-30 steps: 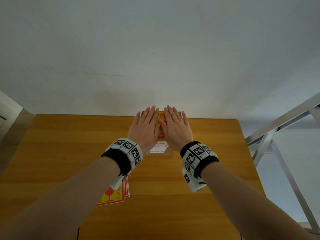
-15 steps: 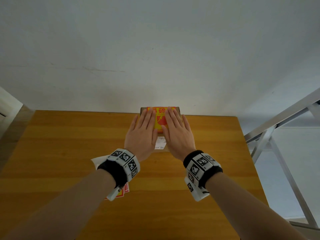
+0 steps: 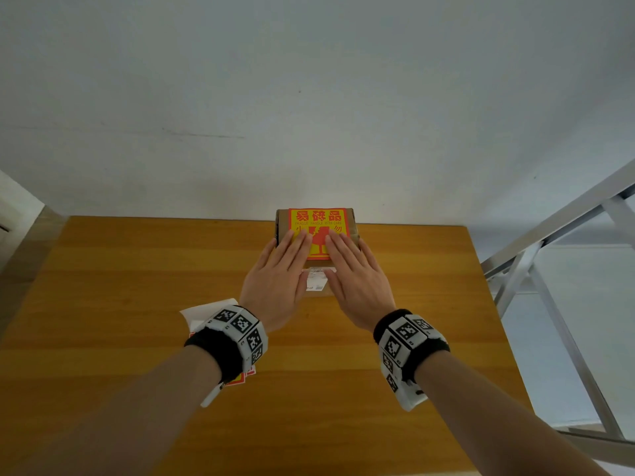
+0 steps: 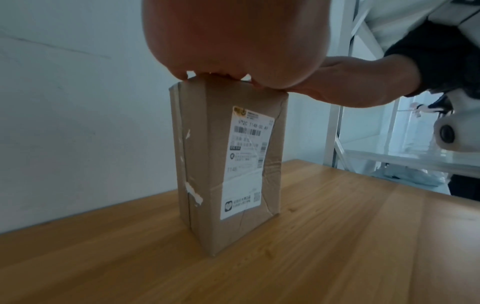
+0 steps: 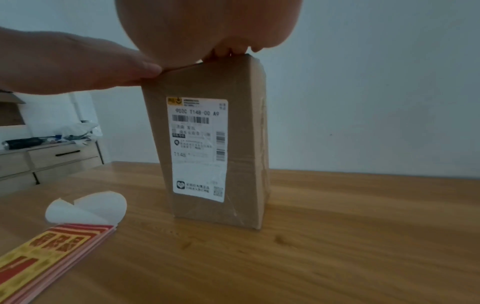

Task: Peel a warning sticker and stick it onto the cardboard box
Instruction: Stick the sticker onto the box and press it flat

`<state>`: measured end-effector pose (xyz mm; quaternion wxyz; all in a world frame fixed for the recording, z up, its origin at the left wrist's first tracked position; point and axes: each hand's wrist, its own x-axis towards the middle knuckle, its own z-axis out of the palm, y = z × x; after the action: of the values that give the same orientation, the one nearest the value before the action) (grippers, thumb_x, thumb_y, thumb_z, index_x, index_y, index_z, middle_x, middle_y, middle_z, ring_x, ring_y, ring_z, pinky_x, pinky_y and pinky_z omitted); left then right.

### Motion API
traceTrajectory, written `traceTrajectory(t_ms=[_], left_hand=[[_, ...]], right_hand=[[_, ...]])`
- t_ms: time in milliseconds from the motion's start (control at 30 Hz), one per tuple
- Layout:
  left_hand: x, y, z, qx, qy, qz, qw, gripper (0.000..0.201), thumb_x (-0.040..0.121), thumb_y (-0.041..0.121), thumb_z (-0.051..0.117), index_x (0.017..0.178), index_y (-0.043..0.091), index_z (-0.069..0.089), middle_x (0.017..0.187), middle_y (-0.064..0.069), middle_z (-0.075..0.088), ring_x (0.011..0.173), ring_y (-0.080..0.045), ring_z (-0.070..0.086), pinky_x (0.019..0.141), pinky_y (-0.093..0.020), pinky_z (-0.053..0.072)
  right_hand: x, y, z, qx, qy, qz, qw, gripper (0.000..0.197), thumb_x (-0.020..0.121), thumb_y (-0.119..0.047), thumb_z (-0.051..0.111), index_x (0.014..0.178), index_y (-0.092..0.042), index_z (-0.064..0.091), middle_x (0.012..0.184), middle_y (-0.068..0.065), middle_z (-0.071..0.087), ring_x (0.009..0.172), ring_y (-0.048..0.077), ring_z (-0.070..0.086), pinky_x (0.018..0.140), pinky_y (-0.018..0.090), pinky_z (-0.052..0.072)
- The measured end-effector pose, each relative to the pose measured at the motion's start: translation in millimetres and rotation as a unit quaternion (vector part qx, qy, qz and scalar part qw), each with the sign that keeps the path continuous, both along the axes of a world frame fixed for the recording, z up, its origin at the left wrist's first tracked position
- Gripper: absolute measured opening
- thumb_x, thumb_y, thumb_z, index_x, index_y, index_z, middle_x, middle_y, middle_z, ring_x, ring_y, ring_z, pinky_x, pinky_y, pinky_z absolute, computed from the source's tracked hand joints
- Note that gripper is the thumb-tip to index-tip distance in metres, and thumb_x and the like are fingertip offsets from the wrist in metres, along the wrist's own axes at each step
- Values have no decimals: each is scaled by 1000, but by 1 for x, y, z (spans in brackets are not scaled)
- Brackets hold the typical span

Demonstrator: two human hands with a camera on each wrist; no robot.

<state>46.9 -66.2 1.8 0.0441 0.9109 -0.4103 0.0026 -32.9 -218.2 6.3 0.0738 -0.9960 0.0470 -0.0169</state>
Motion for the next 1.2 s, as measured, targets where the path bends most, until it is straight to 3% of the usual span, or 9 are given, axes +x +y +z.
traceTrajectory(t_ms=[100, 233, 333, 533, 633, 767, 1033, 1200], left_hand=[[0, 1, 2, -8, 16, -4, 1000, 55, 99, 37, 20, 149, 15, 19, 157, -3, 24, 147, -18, 17, 120, -38, 14], [13, -12, 16, -54, 37, 27, 997, 56, 99, 36, 11, 150, 15, 5, 160, -1, 6, 148, -15, 0, 121, -35, 2], [33, -30, 24, -42, 53, 57, 996, 58, 99, 40, 7, 150, 15, -2, 161, 0, -4, 148, -15, -5, 121, -34, -2], [49, -46, 20, 27, 83, 72, 994, 61, 98, 45, 7, 151, 15, 2, 162, -3, 0, 149, -18, -1, 122, -37, 4], [49, -47, 17, 25, 92, 75, 993, 61, 98, 45, 7, 151, 15, 3, 161, -3, 3, 149, -18, 0, 122, -38, 5], [49, -45, 19, 4, 99, 70, 993, 60, 98, 42, 9, 151, 14, 2, 161, -4, 2, 149, -18, -1, 122, -38, 3], [38, -38, 12, 5, 65, 71, 995, 60, 99, 36, 13, 150, 9, 2, 161, -7, 3, 149, -21, 0, 122, -41, 7], [37, -35, 15, -10, 78, 71, 994, 59, 98, 40, 8, 151, 14, 1, 161, -3, 0, 149, -17, -2, 122, -40, 6]], right_hand=[[-2, 0, 1, 6, -1, 6, 1000, 62, 99, -44, 6, 148, -11, 24, 156, 5, 28, 145, 17, 22, 119, 41, 20], [18, -8, 16, 43, -34, -44, 998, 63, 97, -44, 4, 150, -13, 17, 159, 2, 18, 147, 14, 14, 121, 35, 3], [43, -21, 23, 61, -9, -84, 995, 58, 99, -41, 10, 151, -14, 11, 161, 1, 11, 148, 13, 6, 121, 34, 1], [61, -28, 16, 87, 54, -81, 991, 61, 100, -45, 14, 151, -14, 9, 161, 1, 10, 149, 15, 3, 121, 36, 3], [62, -29, 15, 93, 47, -83, 991, 60, 99, -46, 16, 151, -14, 11, 161, 1, 13, 149, 15, 4, 121, 36, 4], [61, -27, 18, 72, 40, -73, 994, 66, 97, -51, 14, 151, -14, 8, 161, 1, 6, 149, 14, -1, 121, 39, -2], [50, -19, 11, 24, 37, -33, 999, 74, 91, -59, 8, 151, -16, 5, 161, 1, 6, 149, 15, 0, 120, 38, -1], [49, -21, 13, 61, 36, -28, 997, 74, 91, -60, 12, 151, -17, 4, 161, -1, 3, 149, 14, -2, 121, 37, -1]])
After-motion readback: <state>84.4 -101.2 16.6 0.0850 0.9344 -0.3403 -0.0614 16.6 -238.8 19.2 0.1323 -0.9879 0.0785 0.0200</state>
